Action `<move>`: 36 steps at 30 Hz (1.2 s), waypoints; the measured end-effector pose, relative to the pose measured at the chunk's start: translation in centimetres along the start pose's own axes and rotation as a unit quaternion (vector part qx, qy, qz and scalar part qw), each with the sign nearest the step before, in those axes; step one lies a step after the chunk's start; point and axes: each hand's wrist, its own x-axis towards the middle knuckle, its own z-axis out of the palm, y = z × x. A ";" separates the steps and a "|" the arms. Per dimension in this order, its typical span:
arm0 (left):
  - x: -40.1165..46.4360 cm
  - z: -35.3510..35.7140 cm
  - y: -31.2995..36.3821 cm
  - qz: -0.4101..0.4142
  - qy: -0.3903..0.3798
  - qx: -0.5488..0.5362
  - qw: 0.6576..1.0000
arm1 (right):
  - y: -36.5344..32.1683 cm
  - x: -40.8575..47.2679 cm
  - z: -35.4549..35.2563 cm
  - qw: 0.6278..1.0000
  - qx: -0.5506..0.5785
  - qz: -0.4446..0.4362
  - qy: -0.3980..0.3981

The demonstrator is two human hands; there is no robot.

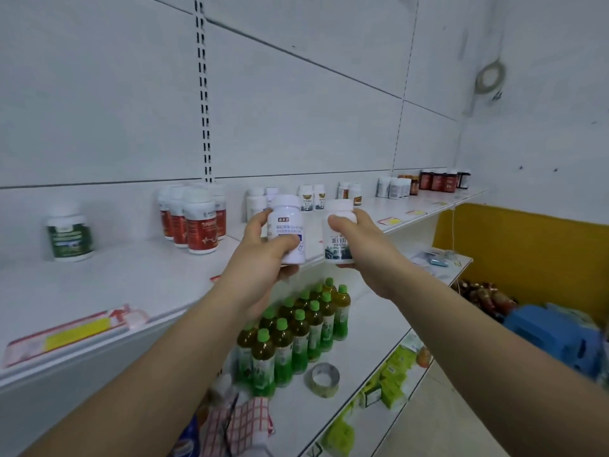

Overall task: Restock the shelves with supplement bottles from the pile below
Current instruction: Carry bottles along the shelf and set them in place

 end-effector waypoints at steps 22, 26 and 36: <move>18.5 8.1 -5.3 -0.074 0.208 0.401 0.889 | 9.7 34.2 -6.2 0.913 -0.296 -0.198 -0.198; 19.1 8.8 -6.2 -0.070 0.243 0.446 0.859 | 10.0 37.1 -5.8 0.907 -0.297 -0.212 -0.211; 20.0 7.4 -6.6 -0.070 0.266 0.526 0.805 | 9.7 37.0 -5.4 0.871 -0.353 -0.292 -0.177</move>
